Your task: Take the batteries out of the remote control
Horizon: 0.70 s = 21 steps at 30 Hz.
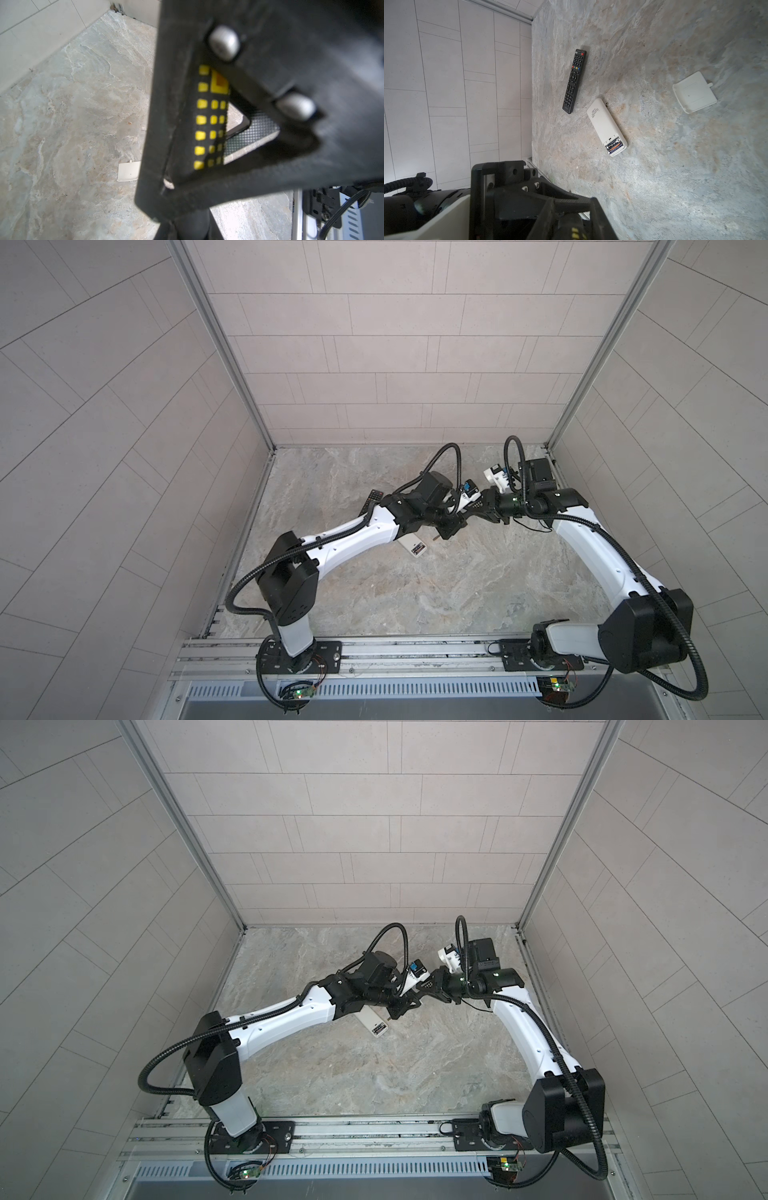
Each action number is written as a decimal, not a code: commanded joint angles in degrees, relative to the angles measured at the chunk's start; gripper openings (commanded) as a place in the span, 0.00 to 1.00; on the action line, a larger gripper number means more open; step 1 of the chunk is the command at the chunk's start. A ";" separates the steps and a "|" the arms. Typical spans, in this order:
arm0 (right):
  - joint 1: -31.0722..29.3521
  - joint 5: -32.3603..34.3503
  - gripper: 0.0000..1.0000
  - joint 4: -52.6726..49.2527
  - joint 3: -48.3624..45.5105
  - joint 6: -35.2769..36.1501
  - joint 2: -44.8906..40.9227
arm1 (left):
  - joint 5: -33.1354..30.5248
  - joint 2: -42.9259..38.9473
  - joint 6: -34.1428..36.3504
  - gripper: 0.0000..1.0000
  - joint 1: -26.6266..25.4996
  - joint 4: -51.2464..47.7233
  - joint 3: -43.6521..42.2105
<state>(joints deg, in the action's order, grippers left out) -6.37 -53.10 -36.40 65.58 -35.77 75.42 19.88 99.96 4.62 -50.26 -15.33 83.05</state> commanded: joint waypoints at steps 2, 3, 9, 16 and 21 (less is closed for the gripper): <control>0.06 3.19 0.17 2.97 -1.38 0.46 -0.84 | -5.56 -5.19 -4.70 0.50 2.80 1.70 -1.05; 0.06 4.16 0.17 4.32 -1.77 0.35 -1.52 | -6.12 -6.75 -6.14 0.55 3.76 2.00 -2.55; -0.53 11.08 0.18 10.83 -5.08 2.59 -4.91 | -15.30 -13.44 -20.13 0.80 8.20 -3.39 -7.81; -5.79 19.52 0.18 13.89 -8.51 8.62 -7.04 | -10.15 -18.06 -40.64 1.00 16.51 1.23 -15.74; -10.13 22.92 0.18 14.51 -8.68 11.28 -5.14 | -5.91 -21.87 -53.95 1.00 22.15 28.02 -32.27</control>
<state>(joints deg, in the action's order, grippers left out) -14.79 -34.09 -24.12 56.86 -27.81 69.84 11.14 79.50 -37.06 -30.44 -3.38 56.38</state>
